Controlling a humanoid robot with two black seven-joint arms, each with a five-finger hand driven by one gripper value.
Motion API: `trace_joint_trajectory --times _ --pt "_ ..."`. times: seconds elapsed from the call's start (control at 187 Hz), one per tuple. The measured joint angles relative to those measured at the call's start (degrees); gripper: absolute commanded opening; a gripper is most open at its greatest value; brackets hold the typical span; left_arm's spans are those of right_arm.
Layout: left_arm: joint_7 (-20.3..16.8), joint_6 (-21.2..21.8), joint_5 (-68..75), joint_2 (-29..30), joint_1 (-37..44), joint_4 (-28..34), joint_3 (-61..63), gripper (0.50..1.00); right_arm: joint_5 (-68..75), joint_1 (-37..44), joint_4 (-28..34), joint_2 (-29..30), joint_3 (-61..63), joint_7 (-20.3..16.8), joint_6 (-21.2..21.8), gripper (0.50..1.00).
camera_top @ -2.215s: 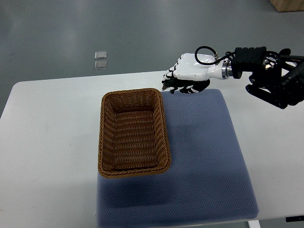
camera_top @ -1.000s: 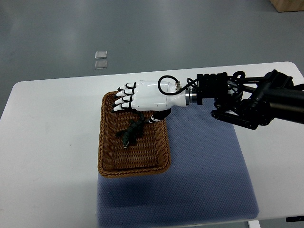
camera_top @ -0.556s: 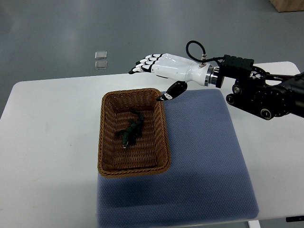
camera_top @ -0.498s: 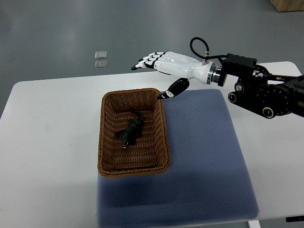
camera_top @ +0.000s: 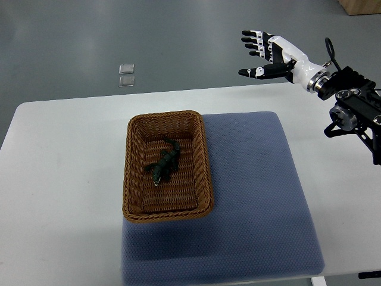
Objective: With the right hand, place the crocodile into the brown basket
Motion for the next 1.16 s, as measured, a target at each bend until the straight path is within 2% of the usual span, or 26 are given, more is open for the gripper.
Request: trace_joint_trajectory --times 0.15,0.353,0.674,0.722,0.786,1.156 --pt "0.0 0.0 0.0 0.0 0.0 0.0 0.0 1.0 0.53 -3.56 -0.17 1.45 10.39 -5.76 0.99 0.901" --pt "0.0 0.0 0.0 0.0 0.0 0.0 0.0 1.0 1.2 -7.23 0.0 3.43 19.29 -9.6 1.9 0.901" --pt "0.0 0.0 0.0 0.0 0.0 0.0 0.0 1.0 0.81 -12.74 0.24 6.05 28.41 -10.88 3.42 0.903" --pt "0.0 0.0 0.0 0.0 0.0 0.0 0.0 1.0 0.81 -13.56 0.24 6.55 29.83 -10.89 3.4 0.925" --pt "0.0 0.0 0.0 0.0 0.0 0.0 0.0 1.0 0.92 -14.51 0.24 6.98 31.06 -10.89 3.39 0.928" --pt "0.0 0.0 0.0 0.0 0.0 0.0 0.0 1.0 1.25 -17.83 0.75 9.99 31.71 -10.56 3.36 0.928"
